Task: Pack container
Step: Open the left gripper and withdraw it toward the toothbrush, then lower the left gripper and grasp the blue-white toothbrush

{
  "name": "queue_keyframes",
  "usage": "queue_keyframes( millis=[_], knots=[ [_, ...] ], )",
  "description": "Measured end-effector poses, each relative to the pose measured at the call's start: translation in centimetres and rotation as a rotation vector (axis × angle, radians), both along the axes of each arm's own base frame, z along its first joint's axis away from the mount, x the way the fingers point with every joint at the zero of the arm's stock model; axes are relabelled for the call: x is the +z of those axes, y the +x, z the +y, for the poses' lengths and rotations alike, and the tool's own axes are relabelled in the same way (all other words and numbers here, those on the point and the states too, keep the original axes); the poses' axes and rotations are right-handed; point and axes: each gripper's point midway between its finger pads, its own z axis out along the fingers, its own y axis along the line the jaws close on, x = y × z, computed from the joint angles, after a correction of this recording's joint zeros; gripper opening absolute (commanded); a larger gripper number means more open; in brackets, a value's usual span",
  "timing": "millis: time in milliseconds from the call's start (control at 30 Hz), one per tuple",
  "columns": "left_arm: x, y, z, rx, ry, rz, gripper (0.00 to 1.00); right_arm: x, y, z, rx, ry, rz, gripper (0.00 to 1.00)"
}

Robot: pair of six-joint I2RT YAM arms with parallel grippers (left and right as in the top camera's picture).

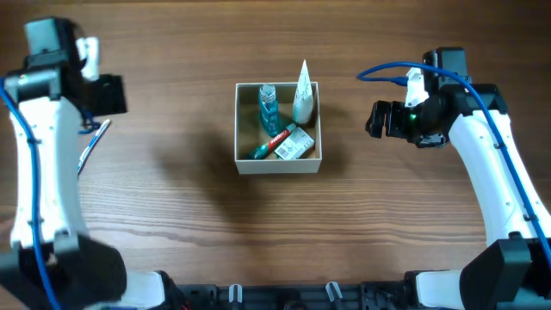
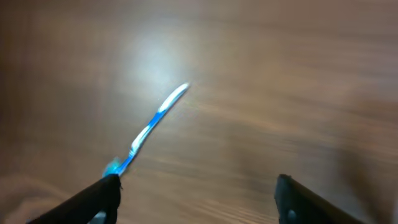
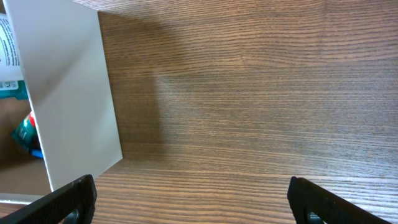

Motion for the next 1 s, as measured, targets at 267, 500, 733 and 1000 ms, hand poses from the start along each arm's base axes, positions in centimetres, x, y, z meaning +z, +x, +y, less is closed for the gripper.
queue_keyframes(
  millis=[267,500,733,1000],
  knots=[
    [-11.7,-1.5,8.0,0.199,-0.080,0.223,0.83,-0.1,-0.2,0.0,0.000,-0.001,0.009,1.00],
    [-16.9,-2.8,9.5,0.231,-0.130,0.326,0.82,-0.1,-0.3,0.0,0.010,-0.003,0.013,1.00],
    [-17.9,-2.4,8.9,0.162,-0.172,0.327,0.80,-0.1,-0.3,0.0,0.017,-0.005,0.010,1.00],
    [-19.6,-1.9,8.7,0.117,-0.191,0.333,0.72,-0.1,-0.4,0.0,0.018,-0.005,0.013,1.00]
  ],
)
